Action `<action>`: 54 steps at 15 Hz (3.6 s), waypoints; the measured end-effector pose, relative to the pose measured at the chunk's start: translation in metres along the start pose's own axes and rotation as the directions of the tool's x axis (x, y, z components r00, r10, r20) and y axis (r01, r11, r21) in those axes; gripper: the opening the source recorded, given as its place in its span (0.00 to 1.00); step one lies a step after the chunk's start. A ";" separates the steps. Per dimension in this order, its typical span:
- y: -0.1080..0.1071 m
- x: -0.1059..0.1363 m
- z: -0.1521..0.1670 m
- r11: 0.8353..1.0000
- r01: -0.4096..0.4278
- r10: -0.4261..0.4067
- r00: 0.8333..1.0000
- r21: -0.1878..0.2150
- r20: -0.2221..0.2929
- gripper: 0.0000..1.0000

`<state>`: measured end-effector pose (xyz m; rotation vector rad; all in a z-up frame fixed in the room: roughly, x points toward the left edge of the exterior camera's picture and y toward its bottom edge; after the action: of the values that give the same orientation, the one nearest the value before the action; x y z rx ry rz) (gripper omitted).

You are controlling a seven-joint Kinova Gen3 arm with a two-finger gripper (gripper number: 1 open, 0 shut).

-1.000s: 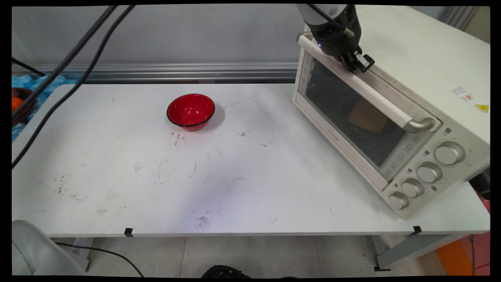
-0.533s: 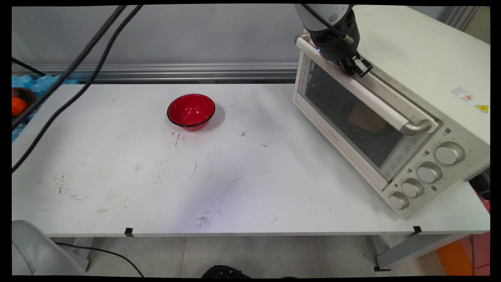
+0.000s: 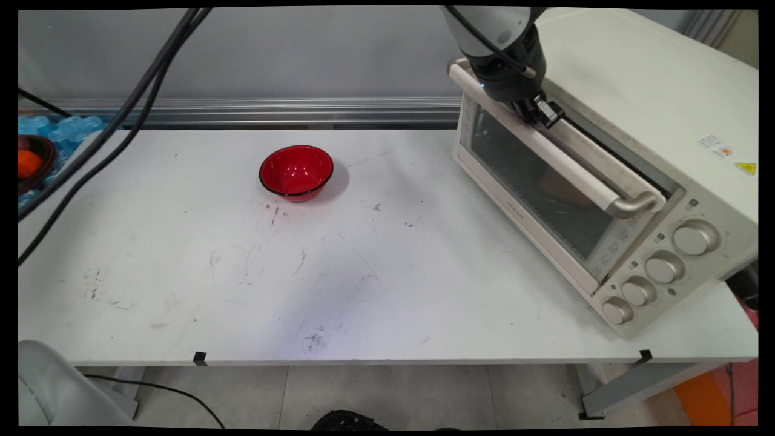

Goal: Open the oven

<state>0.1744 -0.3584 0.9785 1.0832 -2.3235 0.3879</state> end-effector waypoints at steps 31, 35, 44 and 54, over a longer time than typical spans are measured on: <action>-0.010 -0.046 0.004 1.000 0.002 0.000 0.996 -0.027 0.089 0.00; -0.014 -0.058 0.009 0.999 0.008 -0.004 0.996 -0.043 0.084 0.00; -0.023 -0.088 0.018 0.997 0.002 0.004 0.997 -0.076 0.074 0.00; -0.034 -0.127 0.031 0.994 -0.030 0.036 0.998 -0.107 0.050 0.00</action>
<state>0.2572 -0.3159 0.8799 1.0161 -2.3816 0.2480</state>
